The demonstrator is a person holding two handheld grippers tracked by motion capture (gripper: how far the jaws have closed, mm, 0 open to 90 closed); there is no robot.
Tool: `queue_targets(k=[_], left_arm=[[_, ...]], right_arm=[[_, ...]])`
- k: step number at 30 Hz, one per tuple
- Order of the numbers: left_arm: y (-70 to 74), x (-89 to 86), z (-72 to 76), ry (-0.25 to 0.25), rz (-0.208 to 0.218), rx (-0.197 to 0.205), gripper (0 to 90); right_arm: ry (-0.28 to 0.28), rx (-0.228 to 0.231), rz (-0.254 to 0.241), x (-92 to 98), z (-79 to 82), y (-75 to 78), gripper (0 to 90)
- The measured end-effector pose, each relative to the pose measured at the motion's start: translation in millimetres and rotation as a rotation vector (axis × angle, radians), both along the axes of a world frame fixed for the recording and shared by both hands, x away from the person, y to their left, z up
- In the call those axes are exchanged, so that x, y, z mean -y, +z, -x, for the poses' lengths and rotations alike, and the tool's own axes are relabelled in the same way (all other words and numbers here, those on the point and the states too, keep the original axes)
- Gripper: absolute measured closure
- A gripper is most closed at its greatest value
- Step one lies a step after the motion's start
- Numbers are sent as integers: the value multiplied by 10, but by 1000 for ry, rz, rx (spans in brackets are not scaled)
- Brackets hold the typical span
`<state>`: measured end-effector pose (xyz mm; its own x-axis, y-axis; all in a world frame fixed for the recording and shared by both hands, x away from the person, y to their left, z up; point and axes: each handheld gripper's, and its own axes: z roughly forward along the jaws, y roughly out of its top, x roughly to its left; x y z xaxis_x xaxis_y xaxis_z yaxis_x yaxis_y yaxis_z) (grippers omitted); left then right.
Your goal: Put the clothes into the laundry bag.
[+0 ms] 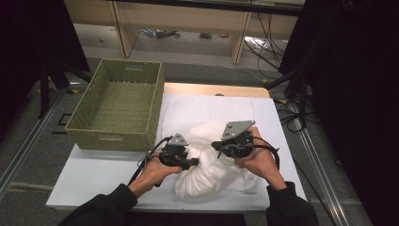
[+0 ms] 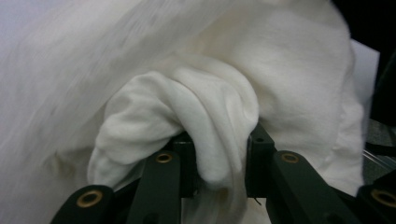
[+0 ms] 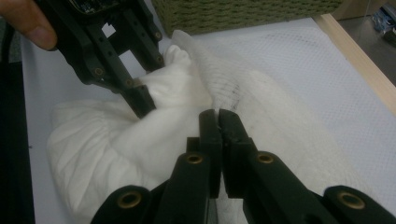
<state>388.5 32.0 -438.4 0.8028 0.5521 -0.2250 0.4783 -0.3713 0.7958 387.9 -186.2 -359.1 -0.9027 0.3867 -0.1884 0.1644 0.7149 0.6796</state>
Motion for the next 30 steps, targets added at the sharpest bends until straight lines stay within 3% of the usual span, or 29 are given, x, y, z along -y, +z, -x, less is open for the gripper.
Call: queue_targets(k=[3, 4, 5, 6, 7, 8, 9, 10, 11, 13, 16, 18, 20, 23, 24, 26, 28, 30], left_arm=[[28, 205, -82, 18, 4, 36, 732], [0, 291, -139, 25, 2, 37, 733], [-44, 339, -195, 52, 4, 31, 730], [-92, 330, -282, 46, -53, 44, 722], [-147, 336, -327, 69, -76, 33, 713], [-225, 305, -419, 44, -121, 26, 694], [-283, 302, -457, 56, -56, -25, 659], [-285, 292, -468, 55, -43, -29, 620], [-271, 280, -465, 52, -44, -27, 595], [-192, 233, -387, 31, -93, 15, 523], [-69, 81, -214, 34, -120, -10, 330], [-11, -30, -106, 41, -140, 1, 233], [18, -139, 36, 45, -198, 5, 188], [-64, -180, 182, -22, -239, 16, 172], [-123, -136, 209, -19, -230, -11, 161], [-209, -31, 199, -47, -237, -16, 163], [-275, 111, 141, -76, -243, 4, 179], [-283, 216, 28, -151, -290, 30, 349]], right_arm=[[3, -10, -12, 0, 24, 33, 896], [11, 5, -4, 9, 15, 34, 896], [5, -13, -6, 22, 24, 38, 896], [2, 0, -6, 36, 21, 36, 896], [3, -4, -10, 54, 23, 37, 896], [5, 0, -10, 65, 19, 36, 896], [-6, -18, -5, 84, 23, 40, 896], [-3, -7, -5, 85, 12, 22, 896], [-3, -10, -2, 88, 9, 12, 896], [-11, -15, 1, 96, -12, -22, 896], [-28, -21, 2, 105, -15, -47, 896], [-26, -18, -5, 126, -18, -26, 895], [-23, -9, 1, 125, -18, -20, 895], [-19, -9, 9, 103, -6, -31, 895], [-26, -18, 10, 93, -6, -33, 895], [-36, -29, 8, 82, -8, -43, 895], [-25, -23, 11, 70, -13, -50, 896], [-23, -27, 13, 67, -8, -54, 895]])
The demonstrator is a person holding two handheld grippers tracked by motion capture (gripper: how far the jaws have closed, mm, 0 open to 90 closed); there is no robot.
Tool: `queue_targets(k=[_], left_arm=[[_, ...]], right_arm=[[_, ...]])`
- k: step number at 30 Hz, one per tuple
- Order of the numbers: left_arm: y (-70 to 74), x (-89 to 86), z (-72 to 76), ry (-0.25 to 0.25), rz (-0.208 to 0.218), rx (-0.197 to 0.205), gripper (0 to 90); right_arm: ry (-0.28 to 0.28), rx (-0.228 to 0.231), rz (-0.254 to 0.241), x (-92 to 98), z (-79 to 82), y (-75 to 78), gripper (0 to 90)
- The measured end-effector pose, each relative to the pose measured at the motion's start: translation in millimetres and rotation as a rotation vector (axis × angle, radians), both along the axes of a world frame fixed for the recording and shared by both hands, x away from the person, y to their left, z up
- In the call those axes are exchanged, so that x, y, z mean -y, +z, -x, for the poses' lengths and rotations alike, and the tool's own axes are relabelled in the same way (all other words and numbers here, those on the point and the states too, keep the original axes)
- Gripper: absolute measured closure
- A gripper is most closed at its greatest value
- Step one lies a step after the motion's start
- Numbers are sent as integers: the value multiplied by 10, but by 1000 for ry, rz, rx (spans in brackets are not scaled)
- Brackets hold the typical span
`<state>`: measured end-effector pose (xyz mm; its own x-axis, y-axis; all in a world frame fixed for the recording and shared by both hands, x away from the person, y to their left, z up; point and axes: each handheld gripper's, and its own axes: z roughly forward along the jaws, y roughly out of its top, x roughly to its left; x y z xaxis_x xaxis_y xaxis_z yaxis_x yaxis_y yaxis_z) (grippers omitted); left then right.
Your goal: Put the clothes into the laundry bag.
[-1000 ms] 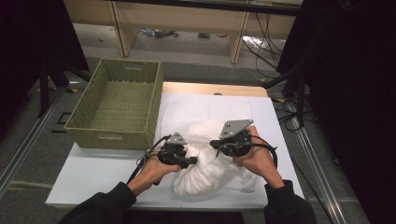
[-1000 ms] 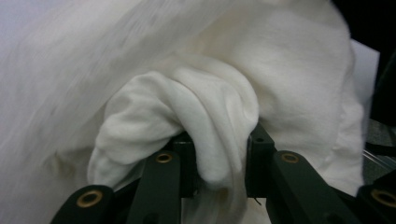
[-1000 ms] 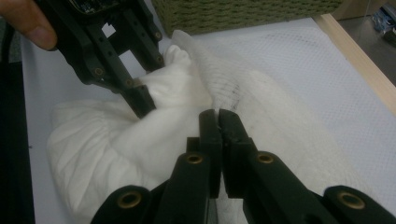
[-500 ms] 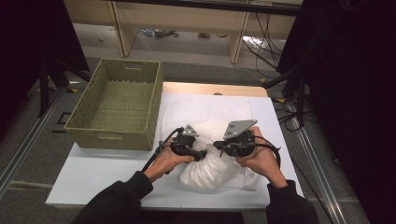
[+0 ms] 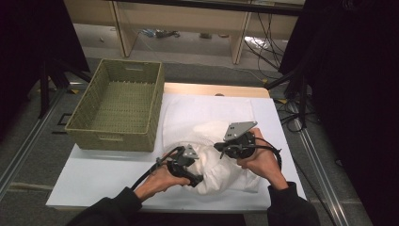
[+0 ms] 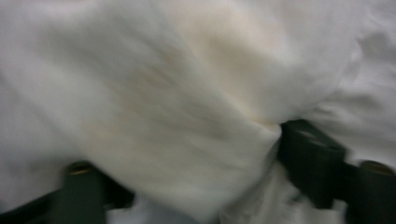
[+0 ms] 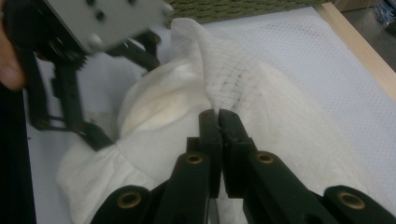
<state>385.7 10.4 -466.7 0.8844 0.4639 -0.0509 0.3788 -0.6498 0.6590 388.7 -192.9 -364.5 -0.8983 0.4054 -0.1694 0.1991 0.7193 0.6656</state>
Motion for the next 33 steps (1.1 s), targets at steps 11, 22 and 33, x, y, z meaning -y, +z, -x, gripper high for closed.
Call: queue_targets(k=[11, 22, 33], left_arm=[[394, 189, -280, 167, 246, 101, 742], [50, 88, -429, 272, 201, -3, 397], [-18, 6, -103, 126, 65, -5, 403]], right_arm=[[9, 30, -38, 96, 74, 209, 897], [-33, -28, 0, 85, 23, 15, 896], [-31, -12, 0, 92, 11, 24, 896]])
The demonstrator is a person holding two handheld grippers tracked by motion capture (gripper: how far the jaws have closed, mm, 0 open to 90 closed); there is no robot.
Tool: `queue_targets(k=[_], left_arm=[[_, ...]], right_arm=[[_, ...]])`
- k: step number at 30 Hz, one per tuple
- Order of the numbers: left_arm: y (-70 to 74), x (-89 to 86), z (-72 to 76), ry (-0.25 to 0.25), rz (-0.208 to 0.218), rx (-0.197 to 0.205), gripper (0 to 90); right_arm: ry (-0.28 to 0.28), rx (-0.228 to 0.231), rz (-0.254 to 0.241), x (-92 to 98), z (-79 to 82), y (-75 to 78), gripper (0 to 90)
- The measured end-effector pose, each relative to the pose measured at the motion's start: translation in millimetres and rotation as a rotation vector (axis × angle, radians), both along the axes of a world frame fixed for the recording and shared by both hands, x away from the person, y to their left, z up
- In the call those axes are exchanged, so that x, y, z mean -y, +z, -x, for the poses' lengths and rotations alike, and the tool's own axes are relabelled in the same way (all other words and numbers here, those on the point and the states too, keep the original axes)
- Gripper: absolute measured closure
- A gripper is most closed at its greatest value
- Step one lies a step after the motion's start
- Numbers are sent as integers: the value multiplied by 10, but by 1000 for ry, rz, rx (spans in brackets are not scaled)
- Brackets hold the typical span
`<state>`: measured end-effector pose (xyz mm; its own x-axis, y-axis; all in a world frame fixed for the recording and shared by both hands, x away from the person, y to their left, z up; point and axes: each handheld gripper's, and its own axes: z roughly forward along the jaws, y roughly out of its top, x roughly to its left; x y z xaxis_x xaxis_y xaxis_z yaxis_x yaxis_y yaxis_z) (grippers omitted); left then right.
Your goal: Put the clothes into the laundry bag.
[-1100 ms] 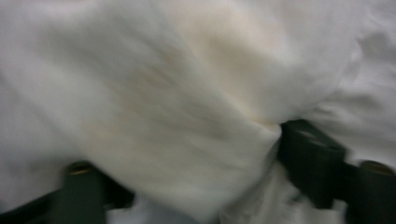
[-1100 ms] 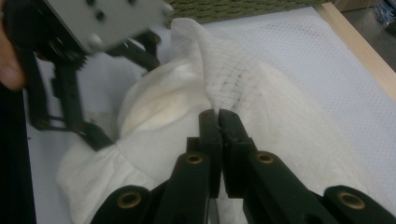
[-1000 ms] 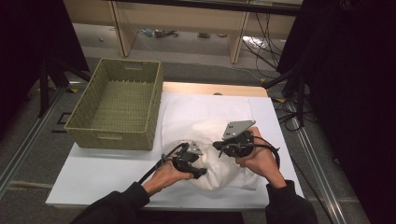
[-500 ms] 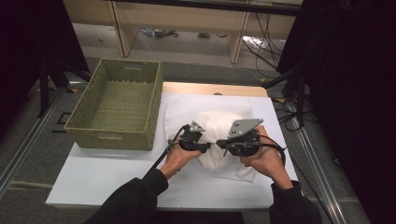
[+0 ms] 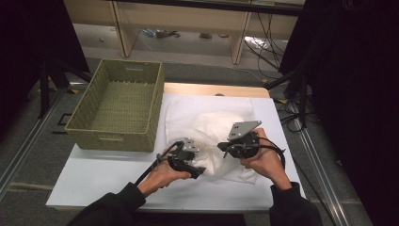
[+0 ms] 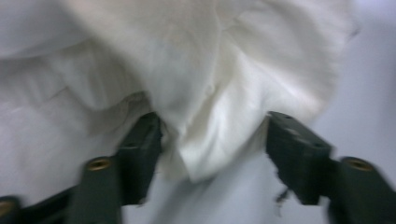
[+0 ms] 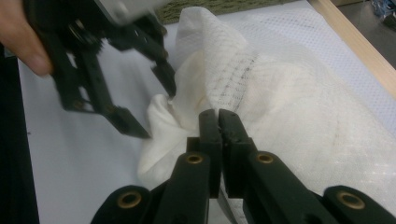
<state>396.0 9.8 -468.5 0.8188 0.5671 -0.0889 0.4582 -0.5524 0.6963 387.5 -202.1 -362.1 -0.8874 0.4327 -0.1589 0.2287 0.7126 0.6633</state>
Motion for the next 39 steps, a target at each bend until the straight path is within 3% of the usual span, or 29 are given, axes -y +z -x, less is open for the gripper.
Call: queue_targets(k=[2, 3, 4, 5, 6, 11, 13, 15, 16, 19, 21, 24, 27, 28, 31, 33, 37, 39], left_arm=[[-51, 103, -133, 26, 57, -22, 618], [-55, 151, -173, 43, 103, -56, 725], [-43, 187, -216, 32, 99, -36, 790], [-30, 265, -228, 53, 112, -3, 812], [-3, 299, -246, 33, 96, 14, 821], [134, 421, -293, 32, 149, 72, 833], [81, 436, -410, 22, 148, 96, 832], [-86, 411, -522, 78, 131, -6, 805], [-120, 395, -525, 83, 124, -9, 769], [-90, 268, -392, 53, 88, 0, 595], [6, 88, -231, 67, 85, 47, 521], [154, -334, -118, 132, 4, 116, 498], [128, -517, -152, 213, 13, 72, 506], [105, -538, -173, 227, 4, 56, 504], [0, -461, -239, 238, -3, 26, 462], [-67, -368, -290, 265, 18, 7, 419], [-158, -186, -439, 283, -8, 19, 384], [-202, -132, -531, 301, -23, 24, 416]], right_arm=[[-3, -2, 3, -7, 2, -2, 896], [9, 1, 4, -3, -9, -10, 896], [-2, -4, 3, 11, -15, -17, 896], [-17, -12, 2, 25, -21, -27, 896], [-12, -14, 0, 43, -37, -32, 896], [14, -5, -26, 73, 4, 38, 897], [21, 5, -26, 77, 21, 85, 897], [10, 14, -10, 90, 8, 80, 897], [-3, 5, -4, 94, -5, 39, 897], [-19, -25, 8, 88, -44, -65, 896], [-29, -17, 8, 99, -73, -96, 896], [-23, -16, -2, 132, -78, -70, 896], [-23, -13, 0, 123, -79, -69, 896], [-46, -30, -2, 109, -65, -69, 896], [-35, -24, 3, 91, -77, -70, 896], [-36, -25, 6, 90, -83, -76, 895], [-35, -24, 4, 107, -99, -99, 895], [-21, -21, 7, 114, -105, -113, 895]])
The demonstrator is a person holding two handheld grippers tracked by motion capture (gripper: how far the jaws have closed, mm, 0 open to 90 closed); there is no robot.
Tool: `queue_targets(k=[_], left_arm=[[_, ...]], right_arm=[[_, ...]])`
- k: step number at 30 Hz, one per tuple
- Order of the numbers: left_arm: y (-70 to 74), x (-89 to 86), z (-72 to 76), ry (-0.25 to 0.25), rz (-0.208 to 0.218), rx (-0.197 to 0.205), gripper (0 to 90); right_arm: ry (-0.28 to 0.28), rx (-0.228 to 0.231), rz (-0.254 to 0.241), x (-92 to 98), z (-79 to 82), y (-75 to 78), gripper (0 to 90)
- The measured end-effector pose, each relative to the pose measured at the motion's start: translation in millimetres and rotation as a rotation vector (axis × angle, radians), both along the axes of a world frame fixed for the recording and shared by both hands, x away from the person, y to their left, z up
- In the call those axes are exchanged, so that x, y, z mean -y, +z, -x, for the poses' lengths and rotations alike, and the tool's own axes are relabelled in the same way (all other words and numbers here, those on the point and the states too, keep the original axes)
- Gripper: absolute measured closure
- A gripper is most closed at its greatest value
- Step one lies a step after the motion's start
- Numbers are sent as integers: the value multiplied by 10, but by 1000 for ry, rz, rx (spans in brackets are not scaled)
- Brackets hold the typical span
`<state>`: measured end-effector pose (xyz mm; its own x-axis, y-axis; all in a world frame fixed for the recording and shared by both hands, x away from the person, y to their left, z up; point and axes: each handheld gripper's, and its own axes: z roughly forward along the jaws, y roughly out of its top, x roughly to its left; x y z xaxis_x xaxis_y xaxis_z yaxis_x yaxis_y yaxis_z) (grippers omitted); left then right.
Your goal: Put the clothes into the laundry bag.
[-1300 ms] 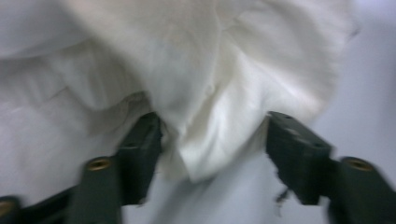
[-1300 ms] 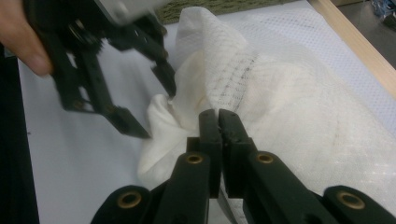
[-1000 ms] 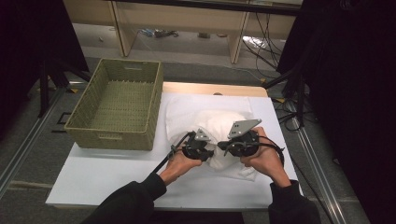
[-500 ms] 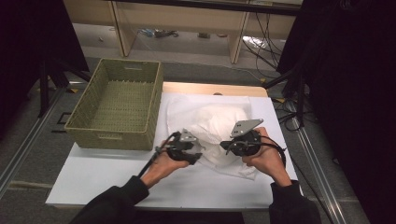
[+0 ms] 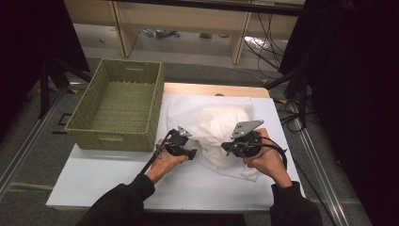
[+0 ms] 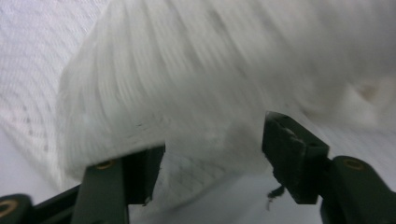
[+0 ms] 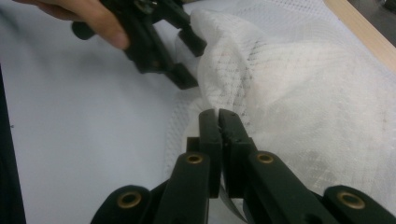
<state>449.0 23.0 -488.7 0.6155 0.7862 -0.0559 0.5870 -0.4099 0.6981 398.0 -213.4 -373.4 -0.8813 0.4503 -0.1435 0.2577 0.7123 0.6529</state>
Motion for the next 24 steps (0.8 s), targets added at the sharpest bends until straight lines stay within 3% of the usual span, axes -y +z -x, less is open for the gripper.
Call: queue_targets(k=[2, 3, 4, 5, 6, 9, 11, 15, 17, 22, 24], left_arm=[[-20, 34, -50, -12, -6, 40, 530], [-22, 42, -71, -32, -8, 46, 657], [-27, 55, -82, -38, -4, 55, 728], [-29, 70, -78, -76, -35, 91, 853], [-23, 72, -60, -122, -93, 129, 865], [44, 13, 25, -152, -84, 107, 876], [117, -43, 101, -184, -97, 119, 878], [181, -137, 180, -192, -75, 104, 880], [223, -268, 284, -203, -6, 73, 880], [304, -483, 463, -205, 107, 26, 880], [299, -497, 538, -214, 100, 23, 878]], right_arm=[[0, 4, 2, -4, -1, -5, 895], [-14, -5, 2, -7, 7, -5, 895], [-4, 2, 7, -11, 0, -10, 895], [-8, -3, 9, -15, 2, -14, 895], [-11, -1, 14, -17, 2, -21, 895], [-12, -6, 25, -29, -6, -48, 895], [-14, -10, 33, -38, -16, -65, 895], [-17, -10, 40, -50, -23, -95, 895], [-20, 4, 59, -49, -35, -107, 895], [-23, 2, 67, -59, -38, -125, 895], [-20, -4, 62, -68, -31, -124, 895]])
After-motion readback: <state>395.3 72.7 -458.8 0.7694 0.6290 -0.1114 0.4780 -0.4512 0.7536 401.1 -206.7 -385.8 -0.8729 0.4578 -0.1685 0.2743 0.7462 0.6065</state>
